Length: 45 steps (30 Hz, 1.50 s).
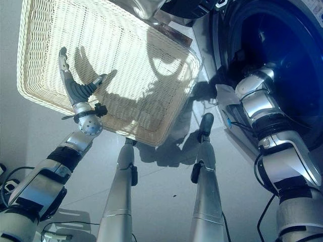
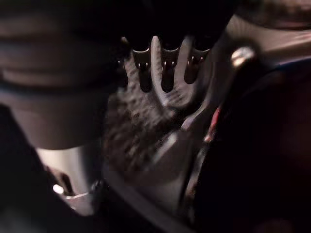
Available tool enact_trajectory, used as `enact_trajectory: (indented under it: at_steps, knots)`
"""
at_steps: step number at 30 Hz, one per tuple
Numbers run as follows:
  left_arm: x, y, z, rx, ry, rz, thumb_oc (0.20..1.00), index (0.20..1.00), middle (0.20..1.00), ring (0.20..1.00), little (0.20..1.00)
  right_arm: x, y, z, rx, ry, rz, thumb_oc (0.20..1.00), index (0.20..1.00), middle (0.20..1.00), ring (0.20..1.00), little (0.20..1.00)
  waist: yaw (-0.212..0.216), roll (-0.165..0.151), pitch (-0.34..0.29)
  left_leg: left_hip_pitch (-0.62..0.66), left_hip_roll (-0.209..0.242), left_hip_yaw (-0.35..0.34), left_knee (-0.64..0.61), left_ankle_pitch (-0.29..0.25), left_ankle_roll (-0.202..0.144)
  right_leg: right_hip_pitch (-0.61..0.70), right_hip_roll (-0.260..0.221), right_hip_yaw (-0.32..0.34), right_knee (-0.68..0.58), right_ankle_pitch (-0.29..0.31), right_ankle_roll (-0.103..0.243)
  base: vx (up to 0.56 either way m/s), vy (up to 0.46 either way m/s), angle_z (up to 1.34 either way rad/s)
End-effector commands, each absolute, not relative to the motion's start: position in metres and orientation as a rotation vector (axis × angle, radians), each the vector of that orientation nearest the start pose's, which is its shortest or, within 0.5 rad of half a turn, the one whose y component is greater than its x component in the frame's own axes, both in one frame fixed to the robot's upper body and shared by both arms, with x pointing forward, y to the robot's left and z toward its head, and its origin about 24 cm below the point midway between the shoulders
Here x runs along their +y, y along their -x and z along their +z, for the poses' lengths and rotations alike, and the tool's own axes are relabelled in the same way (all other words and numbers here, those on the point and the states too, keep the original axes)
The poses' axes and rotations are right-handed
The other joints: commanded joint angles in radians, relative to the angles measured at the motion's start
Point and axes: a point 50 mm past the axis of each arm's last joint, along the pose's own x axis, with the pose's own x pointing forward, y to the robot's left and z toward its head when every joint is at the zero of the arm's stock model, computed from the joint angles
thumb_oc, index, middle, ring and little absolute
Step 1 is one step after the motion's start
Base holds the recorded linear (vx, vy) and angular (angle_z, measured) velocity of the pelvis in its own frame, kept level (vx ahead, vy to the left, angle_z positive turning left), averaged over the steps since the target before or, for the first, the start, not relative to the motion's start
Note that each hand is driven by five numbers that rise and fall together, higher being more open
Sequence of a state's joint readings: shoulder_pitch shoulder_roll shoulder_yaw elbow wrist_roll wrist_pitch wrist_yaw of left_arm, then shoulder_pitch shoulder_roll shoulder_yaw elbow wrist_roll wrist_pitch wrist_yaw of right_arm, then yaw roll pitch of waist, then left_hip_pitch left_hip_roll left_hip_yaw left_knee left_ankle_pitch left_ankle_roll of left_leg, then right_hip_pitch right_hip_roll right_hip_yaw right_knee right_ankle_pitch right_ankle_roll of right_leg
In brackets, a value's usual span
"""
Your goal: Put the clothes into the washing machine.
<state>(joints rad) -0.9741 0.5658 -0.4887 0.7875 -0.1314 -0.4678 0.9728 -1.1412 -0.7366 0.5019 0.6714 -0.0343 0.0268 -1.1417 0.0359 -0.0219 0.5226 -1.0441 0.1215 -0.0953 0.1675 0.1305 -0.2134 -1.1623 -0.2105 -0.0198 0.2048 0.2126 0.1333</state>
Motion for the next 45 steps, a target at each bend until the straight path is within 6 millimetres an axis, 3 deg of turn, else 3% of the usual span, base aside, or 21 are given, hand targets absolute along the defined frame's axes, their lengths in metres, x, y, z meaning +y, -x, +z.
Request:
enact_trajectory:
  at_steps: [1,9,16,21,28,33,45]
  knots:
    - [0.204,-0.364,0.246,-0.908,-0.27,0.67,1.0,1.0,1.0,1.0,1.0,-0.231,-0.356,0.313,-0.996,0.907,-0.934,1.0,1.0,1.0,1.0,1.0,-0.038,0.049,-0.003,-0.019,-0.057,-0.009,0.009,-0.028,0.079,0.012,0.032,-0.046,0.045,-0.026,0.069,0.0,0.0,0.0]
    - [0.201,-0.365,0.247,-0.918,-0.274,0.676,1.0,1.0,1.0,1.0,1.0,-0.219,-0.36,0.285,-1.003,1.072,-0.789,1.0,1.0,1.0,1.0,1.0,-0.051,0.038,-0.003,-0.025,-0.055,0.001,0.017,-0.026,0.078,0.004,0.034,-0.044,0.05,-0.022,0.071,0.0,0.0,0.0]
    - [0.202,-0.366,0.248,-0.92,-0.285,0.682,1.0,1.0,1.0,1.0,1.0,-0.231,-0.366,0.253,-0.884,1.195,-0.728,1.0,1.0,1.0,1.0,1.0,-0.061,0.031,-0.003,-0.032,-0.052,0.012,0.026,-0.023,0.08,-0.005,0.037,-0.043,0.059,-0.02,0.069,0.0,0.0,0.0]
    - [0.202,-0.366,0.248,-0.92,-0.289,0.684,1.0,1.0,1.0,1.0,1.0,-0.242,-0.368,0.239,-0.815,1.244,-0.73,1.0,1.0,1.0,1.0,1.0,-0.063,0.031,-0.003,-0.035,-0.051,0.016,0.028,-0.021,0.083,-0.009,0.038,-0.042,0.061,-0.017,0.069,0.0,0.0,0.0]
    - [0.201,-0.366,0.247,-0.919,-0.291,0.682,1.0,1.0,1.0,1.0,1.0,-0.24,-0.372,0.23,-0.768,1.333,-0.622,1.0,1.0,1.0,1.0,1.0,-0.062,0.031,-0.003,-0.036,-0.051,0.018,0.032,-0.019,0.083,-0.01,0.038,-0.043,0.067,-0.018,0.068,0.0,0.0,0.0]
    - [0.2,-0.367,0.246,-0.915,-0.299,0.676,1.0,1.0,1.0,1.0,1.0,-0.248,-0.376,0.204,-0.63,1.431,-0.544,1.0,1.0,1.0,1.0,1.0,-0.059,0.027,-0.003,-0.031,-0.048,0.017,0.028,-0.014,0.085,-0.005,0.039,-0.046,0.068,-0.017,0.066,0.0,0.0,0.0]
    - [0.192,-0.372,0.25,-0.911,-0.287,0.654,1.0,1.0,1.0,1.0,1.0,-0.262,-0.391,0.195,-0.37,1.683,-0.534,1.0,1.0,1.0,1.0,1.0,-0.039,0.046,-0.003,-0.026,-0.046,0.015,0.024,-0.003,0.086,0.001,0.032,-0.051,0.065,-0.013,0.062,0.0,0.0,0.0]
